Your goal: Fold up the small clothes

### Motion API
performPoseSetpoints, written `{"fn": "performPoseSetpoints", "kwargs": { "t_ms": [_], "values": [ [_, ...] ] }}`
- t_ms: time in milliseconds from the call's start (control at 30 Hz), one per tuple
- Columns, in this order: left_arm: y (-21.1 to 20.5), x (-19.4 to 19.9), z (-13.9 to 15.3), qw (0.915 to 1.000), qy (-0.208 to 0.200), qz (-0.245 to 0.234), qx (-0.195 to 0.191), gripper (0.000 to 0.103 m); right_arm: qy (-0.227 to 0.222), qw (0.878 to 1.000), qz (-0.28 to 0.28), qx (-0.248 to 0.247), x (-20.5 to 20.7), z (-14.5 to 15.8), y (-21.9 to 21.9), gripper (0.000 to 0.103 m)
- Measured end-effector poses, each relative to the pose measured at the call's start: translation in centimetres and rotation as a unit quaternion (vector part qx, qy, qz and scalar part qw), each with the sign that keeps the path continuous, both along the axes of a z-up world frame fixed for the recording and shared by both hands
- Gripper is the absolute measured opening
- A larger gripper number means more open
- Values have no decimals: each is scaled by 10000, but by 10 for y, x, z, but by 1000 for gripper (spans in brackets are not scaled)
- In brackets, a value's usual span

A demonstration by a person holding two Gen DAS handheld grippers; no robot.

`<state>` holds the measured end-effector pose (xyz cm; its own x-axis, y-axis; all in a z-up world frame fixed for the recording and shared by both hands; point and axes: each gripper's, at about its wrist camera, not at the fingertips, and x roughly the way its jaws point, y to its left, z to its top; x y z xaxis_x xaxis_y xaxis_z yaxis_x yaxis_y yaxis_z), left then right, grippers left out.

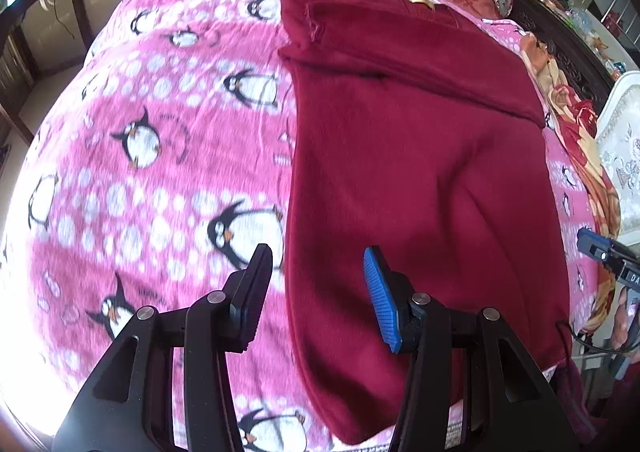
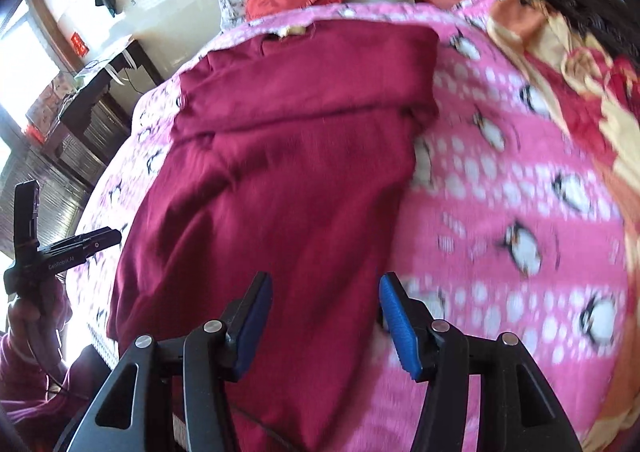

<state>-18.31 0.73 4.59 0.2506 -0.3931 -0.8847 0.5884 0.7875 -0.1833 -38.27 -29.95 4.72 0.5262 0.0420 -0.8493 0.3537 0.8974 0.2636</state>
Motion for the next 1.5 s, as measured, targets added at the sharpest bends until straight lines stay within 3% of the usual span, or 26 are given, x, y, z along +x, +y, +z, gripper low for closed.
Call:
{"fn": "performPoseSetpoints", "kwargs": {
  "t_ms": [233, 400, 433, 467, 500, 700, 900, 933, 1000, 1033, 1233, 1500],
  "values": [
    [7, -12, -11, 9997, 257, -53, 28, 47, 197, 9981, 151, 570, -29, -26, 10, 54],
    [11, -21, -10, 9992, 378, -86, -66, 47, 168, 9971, 240, 700, -34, -39, 25, 54],
    [12, -23, -10, 9992, 389, -99, -55, 47, 136, 9972, 297, 674, -34, -39, 29, 42],
    [12, -24, -11, 9991, 399, -108, -46, 47, 120, 9974, 409, 585, -32, -37, 34, 11],
    [13, -26, -11, 9991, 409, -116, -31, 47, 85, 9985, 490, 248, -31, -35, 41, 6],
    [23, -34, -12, 9985, 535, -118, -74, 47, -84, 9994, 273, -197, -44, -21, 31, 6],
    [29, -47, -20, 9978, 627, -179, 78, 47, -5, 10000, 94, -11, -56, -23, 17, 6],
    [31, -49, -22, 9977, 655, -156, 100, 47, -27, 9999, 60, 124, -57, -24, 15, 9],
    [34, -50, -26, 9972, 732, -111, 78, 47, -92, 9987, -59, 504, -63, -26, 10, 32],
    [34, -49, -27, 9970, 766, -86, 62, 47, -131, 9978, -71, 643, -65, -27, 10, 49],
    [40, -49, -33, 9956, 925, 45, -167, 58, -29, 9936, 334, 1081, -82, -33, 29, 50],
    [36, -49, -36, 9953, 937, 14, -245, 71, -425, 9830, 385, 1744, -89, -43, 37, 50]
  ]
}}
